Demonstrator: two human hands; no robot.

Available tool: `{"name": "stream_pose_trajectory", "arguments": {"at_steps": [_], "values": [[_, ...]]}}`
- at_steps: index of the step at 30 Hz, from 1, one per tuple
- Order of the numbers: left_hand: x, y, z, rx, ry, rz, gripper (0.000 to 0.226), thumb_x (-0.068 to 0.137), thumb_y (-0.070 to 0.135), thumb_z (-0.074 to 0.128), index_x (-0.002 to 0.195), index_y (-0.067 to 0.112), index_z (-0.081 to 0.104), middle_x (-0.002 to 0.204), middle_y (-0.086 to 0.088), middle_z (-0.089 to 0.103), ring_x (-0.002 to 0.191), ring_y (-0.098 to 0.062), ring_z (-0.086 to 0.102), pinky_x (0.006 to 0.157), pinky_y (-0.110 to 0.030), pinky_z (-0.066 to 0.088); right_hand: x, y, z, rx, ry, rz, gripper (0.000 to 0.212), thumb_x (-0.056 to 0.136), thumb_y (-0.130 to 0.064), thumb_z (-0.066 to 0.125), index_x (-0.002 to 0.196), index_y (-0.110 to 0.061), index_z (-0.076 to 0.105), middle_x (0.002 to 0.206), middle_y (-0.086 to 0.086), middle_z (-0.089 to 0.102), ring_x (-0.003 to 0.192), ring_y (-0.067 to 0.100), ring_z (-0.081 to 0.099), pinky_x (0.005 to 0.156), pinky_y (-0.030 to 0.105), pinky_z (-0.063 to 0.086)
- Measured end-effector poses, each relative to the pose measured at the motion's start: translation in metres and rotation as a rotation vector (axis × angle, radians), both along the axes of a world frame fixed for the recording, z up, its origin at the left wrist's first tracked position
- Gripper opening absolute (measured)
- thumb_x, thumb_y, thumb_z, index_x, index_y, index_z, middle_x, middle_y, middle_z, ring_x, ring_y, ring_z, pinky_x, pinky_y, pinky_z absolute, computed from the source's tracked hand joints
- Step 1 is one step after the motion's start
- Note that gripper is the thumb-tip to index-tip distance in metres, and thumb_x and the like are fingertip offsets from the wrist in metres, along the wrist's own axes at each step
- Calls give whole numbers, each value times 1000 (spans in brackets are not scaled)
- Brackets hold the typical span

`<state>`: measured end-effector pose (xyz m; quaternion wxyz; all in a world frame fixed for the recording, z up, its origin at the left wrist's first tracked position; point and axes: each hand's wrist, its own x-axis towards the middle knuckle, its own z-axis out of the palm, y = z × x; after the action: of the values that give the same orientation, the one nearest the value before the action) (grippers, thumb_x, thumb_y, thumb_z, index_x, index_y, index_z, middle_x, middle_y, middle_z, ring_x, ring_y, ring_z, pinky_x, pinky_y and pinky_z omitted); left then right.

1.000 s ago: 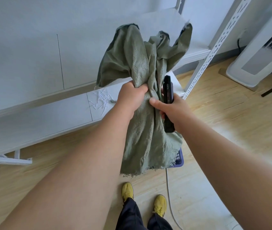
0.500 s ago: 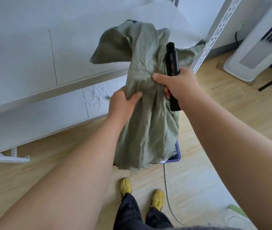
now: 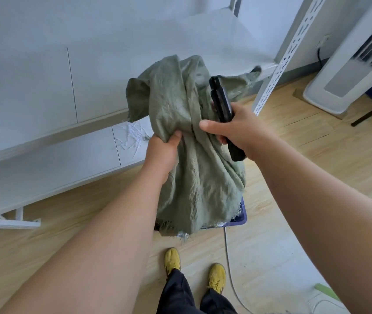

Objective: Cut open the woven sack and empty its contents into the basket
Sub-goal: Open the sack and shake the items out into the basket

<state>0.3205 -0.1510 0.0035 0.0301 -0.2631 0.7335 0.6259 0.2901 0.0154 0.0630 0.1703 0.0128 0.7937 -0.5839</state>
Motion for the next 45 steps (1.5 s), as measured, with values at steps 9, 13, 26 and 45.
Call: {"name": "stream_pose_trajectory", "arguments": {"at_steps": [9, 13, 26, 45], "values": [[-1, -9, -12, 256, -123, 118, 62, 67, 55, 69, 118, 20, 61, 115, -1, 69, 107, -28, 65, 99, -51, 48, 23, 1, -66, 262, -81, -20, 40, 70, -28, 87, 99, -23, 59, 75, -7, 63, 66, 13, 61, 68, 35, 56], [5, -9, -9, 252, -56, 10, 59, 72, 50, 75, 122, 25, 58, 118, 6, 68, 111, -19, 63, 103, -46, 46, 20, -2, -70, 103, -143, -214, 20, 82, -17, 76, 88, -10, 59, 57, 3, 55, 44, 16, 50, 50, 30, 48], [22, 11, -17, -52, 51, 50, 45, 86, 25, 72, 128, 22, 57, 120, 4, 67, 113, -22, 61, 97, -39, 49, 13, -24, -30, 60, 65, -21, 35, 74, -34, 84, 101, -22, 64, 69, -7, 60, 58, 11, 57, 62, 29, 53], [-25, -2, 52, 180, 340, -43, 44, 78, 26, 71, 120, 13, 65, 111, 0, 73, 104, -17, 69, 95, -43, 54, -7, -13, -17, -108, 79, -108, 29, 74, -17, 85, 84, -12, 58, 62, 3, 55, 45, 10, 48, 51, 26, 48]]}}
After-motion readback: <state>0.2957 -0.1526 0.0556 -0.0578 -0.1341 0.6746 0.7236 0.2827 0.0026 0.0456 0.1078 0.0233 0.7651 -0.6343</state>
